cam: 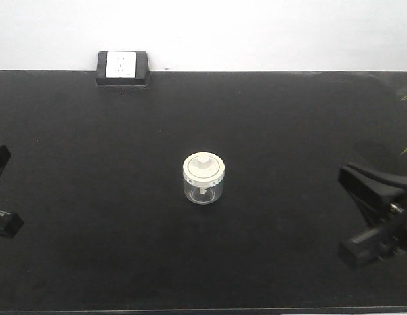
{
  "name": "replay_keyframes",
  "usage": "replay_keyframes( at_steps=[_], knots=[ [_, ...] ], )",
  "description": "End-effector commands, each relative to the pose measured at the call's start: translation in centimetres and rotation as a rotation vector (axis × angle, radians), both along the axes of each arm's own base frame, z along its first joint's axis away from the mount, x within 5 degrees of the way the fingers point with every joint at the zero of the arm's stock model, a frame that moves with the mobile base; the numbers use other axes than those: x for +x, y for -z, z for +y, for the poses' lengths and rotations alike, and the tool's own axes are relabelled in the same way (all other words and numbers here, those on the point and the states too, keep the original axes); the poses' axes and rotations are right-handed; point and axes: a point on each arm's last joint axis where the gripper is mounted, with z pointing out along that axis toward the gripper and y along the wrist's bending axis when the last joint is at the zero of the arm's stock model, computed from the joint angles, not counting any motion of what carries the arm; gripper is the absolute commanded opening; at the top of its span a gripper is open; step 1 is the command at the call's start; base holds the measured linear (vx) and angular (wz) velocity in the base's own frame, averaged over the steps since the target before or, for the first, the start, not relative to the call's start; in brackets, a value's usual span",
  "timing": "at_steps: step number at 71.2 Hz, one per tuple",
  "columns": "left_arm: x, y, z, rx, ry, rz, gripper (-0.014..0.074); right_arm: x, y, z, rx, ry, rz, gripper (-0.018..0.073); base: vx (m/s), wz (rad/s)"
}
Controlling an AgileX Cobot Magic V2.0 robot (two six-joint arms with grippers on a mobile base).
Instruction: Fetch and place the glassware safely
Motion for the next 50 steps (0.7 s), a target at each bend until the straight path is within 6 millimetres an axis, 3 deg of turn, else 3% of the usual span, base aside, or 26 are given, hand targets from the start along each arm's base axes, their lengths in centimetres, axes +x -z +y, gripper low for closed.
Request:
replay_keyframes(
  at_steps=[1, 18, 50],
  knots=[
    [0.0, -1.7, -0.2, -0.045, 0.025, -0.097, -0.0007, -1.3, -1.3, -0.7, -0.001, 0.015, -0.029, -0.0003, 0.0, 0.0],
    [0.0, -1.7, -0.2, -0.045, 0.025, -0.097, -0.0007, -3.3, -1.8, -1.8, -0.006, 0.033, -0.045, -0.0003, 0.0, 0.0],
    [0.0, -1.6, -0.2, -0.044, 0.023, -0.093, -0.0007, -3.6, -2.2, -1.9, 0.003, 0.029, -0.085, -0.0003, 0.0, 0.0]
  ],
)
